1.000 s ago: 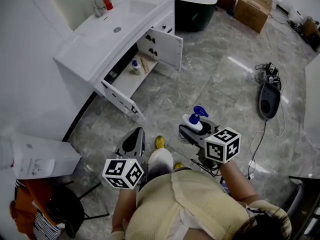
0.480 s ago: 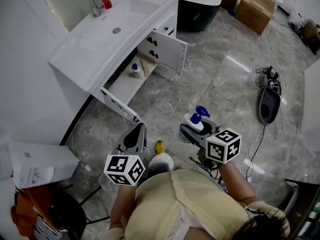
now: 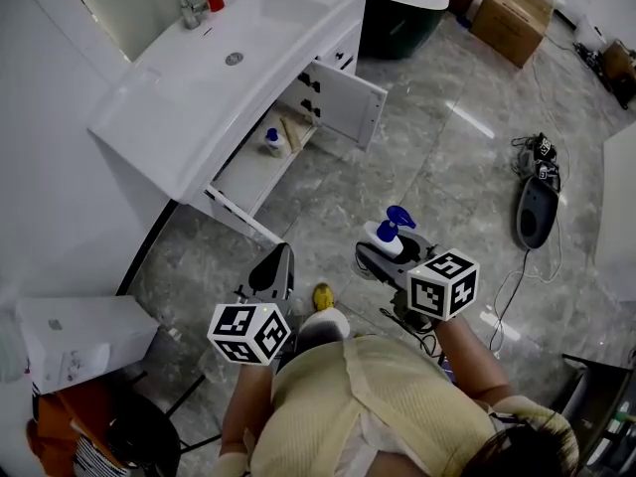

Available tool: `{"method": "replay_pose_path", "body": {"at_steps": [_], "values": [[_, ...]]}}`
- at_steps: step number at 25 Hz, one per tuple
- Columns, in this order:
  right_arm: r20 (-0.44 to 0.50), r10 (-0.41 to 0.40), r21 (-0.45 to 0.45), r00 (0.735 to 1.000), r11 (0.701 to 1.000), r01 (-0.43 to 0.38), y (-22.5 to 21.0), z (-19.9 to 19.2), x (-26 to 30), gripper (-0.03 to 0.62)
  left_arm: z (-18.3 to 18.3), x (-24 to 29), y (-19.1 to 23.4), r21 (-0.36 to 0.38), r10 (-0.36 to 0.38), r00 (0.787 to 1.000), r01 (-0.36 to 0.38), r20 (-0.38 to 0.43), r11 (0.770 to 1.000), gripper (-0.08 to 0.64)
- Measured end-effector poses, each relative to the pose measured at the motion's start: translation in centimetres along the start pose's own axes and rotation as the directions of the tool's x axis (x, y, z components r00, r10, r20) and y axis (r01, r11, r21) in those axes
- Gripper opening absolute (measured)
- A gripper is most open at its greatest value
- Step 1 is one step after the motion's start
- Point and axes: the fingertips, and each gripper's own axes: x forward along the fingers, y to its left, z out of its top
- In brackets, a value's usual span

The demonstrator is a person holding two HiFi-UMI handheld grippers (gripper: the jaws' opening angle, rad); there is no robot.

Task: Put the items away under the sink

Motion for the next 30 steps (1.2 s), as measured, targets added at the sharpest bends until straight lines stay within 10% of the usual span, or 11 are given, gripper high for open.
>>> {"method": "replay_pose_path", "body": {"at_steps": [19,30], "values": [[-0.058,0.004,-0.047,0.998,0.999,-0.007,-0.7,3.0,7.2,0.216,1.8,3.3,6.3,-0.058,0.028,0.999,-0.030,-0.024,0.998,0.038],[-0.126,0.101,-0.112,0.987,0.987,-0.115,-4.9,6.9,11.5,0.216,3.8,7.2,8.0,-0.118,0.184,0.982,-0.180,0.029,0.977,0.038]]}}
